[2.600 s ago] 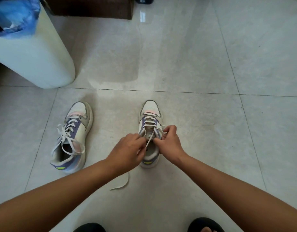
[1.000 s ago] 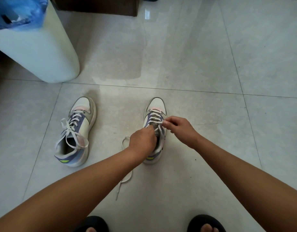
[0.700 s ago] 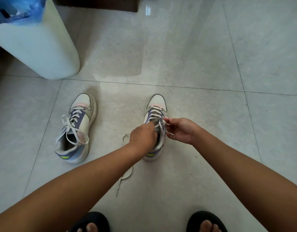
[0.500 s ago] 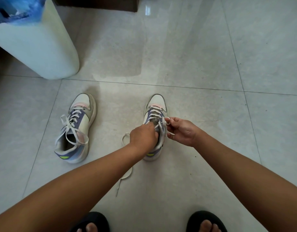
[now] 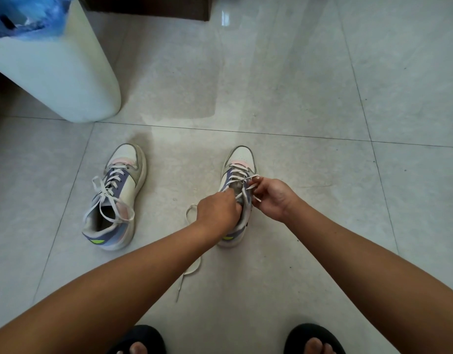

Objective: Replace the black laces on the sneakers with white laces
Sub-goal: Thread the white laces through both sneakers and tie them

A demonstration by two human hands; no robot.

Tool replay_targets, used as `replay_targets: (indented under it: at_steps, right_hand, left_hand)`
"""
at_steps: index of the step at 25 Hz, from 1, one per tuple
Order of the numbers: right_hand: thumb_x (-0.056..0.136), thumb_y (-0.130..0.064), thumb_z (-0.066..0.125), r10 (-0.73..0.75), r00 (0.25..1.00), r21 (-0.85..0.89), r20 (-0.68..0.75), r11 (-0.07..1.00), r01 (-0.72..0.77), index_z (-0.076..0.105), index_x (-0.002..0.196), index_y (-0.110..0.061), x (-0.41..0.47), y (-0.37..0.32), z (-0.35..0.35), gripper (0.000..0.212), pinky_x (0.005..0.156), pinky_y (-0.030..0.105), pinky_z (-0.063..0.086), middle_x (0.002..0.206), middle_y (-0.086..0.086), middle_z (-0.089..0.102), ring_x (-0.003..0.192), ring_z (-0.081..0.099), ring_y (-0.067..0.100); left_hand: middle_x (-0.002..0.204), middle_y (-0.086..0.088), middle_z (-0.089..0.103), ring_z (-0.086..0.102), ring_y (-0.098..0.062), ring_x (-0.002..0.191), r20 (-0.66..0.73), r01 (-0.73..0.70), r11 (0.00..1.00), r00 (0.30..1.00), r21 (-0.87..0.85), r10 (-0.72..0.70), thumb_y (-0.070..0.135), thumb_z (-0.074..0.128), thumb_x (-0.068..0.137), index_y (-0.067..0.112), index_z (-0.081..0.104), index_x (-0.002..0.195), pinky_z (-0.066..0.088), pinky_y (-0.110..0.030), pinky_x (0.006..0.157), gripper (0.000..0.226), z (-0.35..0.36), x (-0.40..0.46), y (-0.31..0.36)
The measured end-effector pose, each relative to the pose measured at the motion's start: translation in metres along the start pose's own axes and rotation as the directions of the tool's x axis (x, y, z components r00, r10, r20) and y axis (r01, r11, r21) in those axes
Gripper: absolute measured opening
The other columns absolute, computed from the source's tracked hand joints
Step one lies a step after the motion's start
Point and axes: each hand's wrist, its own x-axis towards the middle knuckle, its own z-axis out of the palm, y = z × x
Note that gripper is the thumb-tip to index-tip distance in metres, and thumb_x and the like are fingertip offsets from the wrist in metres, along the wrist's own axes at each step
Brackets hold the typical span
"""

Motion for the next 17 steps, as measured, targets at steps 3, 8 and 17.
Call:
replay_targets:
  at_steps: [3, 8, 17]
  right_hand:
    - [0.081, 0.005, 0.033, -0.091, 0.978, -0.297, -0.189, 0.954, 0.031, 0.052, 0.088, -0.019, -0.008, 0.006, -0.002, 0.032, 0.061, 0.027, 0.037, 0.078, -0.001, 0.049, 0.067, 0.045, 0.011]
    - [0.087, -0.009, 0.058, -0.201, 0.98, -0.581, 0.004, 0.797, 0.166, 0.025, 0.121, -0.022, -0.038, 0.036, 0.002, 0.049, 0.052, 0.02, 0.042, 0.073, -0.004, 0.046, 0.063, 0.047, 0.007]
    - [0.088, -0.005, 0.049, -0.588, 0.802, -0.854, 0.109, 0.357, 0.378, 0.049, 0.126, -0.025, -0.027, 0.053, -0.003, 0.043, 0.066, 0.018, 0.034, 0.096, 0.0, 0.042, 0.071, 0.045, 0.011]
  left_hand:
    - [0.108, -0.014, 0.064, 0.059, -0.035, 0.097, 0.011, 0.007, 1.0, 1.0, -0.01, -0.007, 0.024, 0.035, 0.096, 0.008, 0.052, 0.107, 0.034, -0.032, 0.068, 0.026, 0.001, -0.001, 0.0]
    - [0.108, -0.012, 0.063, 0.059, -0.033, 0.097, 0.039, -0.085, 0.996, 0.996, 0.009, 0.085, 0.031, 0.034, 0.097, 0.011, 0.052, 0.106, 0.034, -0.031, 0.067, 0.029, -0.003, -0.003, -0.006]
    - [0.039, 0.001, 0.044, 0.036, -0.021, 0.024, 0.079, -0.669, 0.654, 0.718, 0.352, 0.692, 0.02, 0.073, 0.055, 0.019, 0.056, 0.061, 0.006, -0.01, 0.042, 0.019, -0.017, -0.043, -0.074]
